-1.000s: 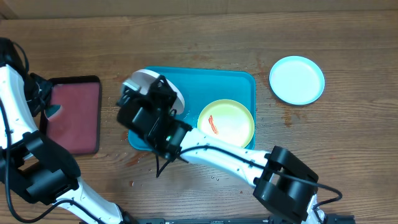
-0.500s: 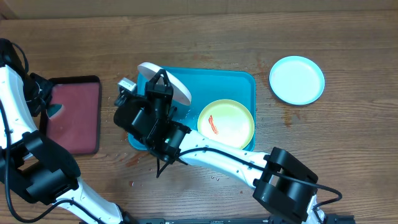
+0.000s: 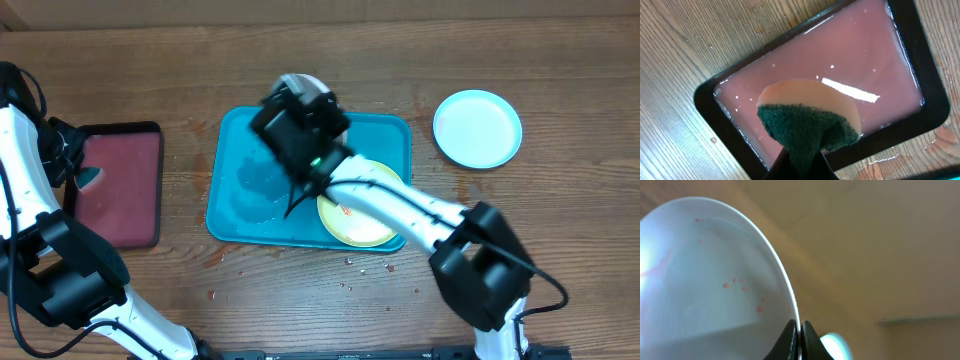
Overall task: Clean dirty plates on tray and stack at the side
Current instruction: 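Carry the white plate right and stack it on the light blue plate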
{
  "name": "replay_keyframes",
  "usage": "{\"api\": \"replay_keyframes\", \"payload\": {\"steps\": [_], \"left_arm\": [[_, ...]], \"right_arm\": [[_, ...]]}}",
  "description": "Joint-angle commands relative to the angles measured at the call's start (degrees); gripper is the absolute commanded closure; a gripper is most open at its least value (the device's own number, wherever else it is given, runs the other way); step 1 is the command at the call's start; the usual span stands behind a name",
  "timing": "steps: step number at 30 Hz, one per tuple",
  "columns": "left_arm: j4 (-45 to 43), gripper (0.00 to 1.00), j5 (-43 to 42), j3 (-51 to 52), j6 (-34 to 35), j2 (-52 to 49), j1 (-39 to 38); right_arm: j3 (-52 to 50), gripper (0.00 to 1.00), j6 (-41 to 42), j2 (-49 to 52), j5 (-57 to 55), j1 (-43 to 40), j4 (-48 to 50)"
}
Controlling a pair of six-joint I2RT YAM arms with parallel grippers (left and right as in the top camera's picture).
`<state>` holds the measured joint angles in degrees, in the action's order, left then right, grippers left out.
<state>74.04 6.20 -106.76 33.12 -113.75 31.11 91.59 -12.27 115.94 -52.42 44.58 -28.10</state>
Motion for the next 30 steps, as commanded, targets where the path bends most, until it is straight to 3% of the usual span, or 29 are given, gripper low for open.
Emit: {"api": "replay_keyframes", "payload": {"steps": [1, 6, 9, 18, 26, 30], "left_arm": [[0.0, 0.96, -0.3, 0.2, 1.1, -0.2, -0.4], [0.0, 0.96, -0.3, 0.2, 1.1, -0.2, -0.4], [0.0, 0.96, -0.3, 0.2, 1.1, -0.2, -0.4], [-0.3, 0.96, -0.3, 0.2, 1.2, -0.2, -0.5], [-0.3, 0.96, -0.3, 0.2, 1.1, -0.2, -1.6], [-0.3, 0.96, -0.3, 0.2, 1.1, -0.2, -2.0]], "right_arm": [[1.0, 0.96, 20.5, -6.8, 24.3, -7.8, -2.9], [1.0, 0.96, 31.0, -8.6, 46.9, -23.1, -7.7], [0.2, 0.96, 32.3, -8.3, 53.9, -31.8, -11.0], [-9.2, 0.96, 32.0, -8.3, 53.8, -50.2, -13.3], [-16.9, 0.96, 32.1, -8.2, 53.8, -55.9, -6.4], [-19.6, 0.81, 32.0, -8.2, 53.6, -56.2, -3.3]]}}
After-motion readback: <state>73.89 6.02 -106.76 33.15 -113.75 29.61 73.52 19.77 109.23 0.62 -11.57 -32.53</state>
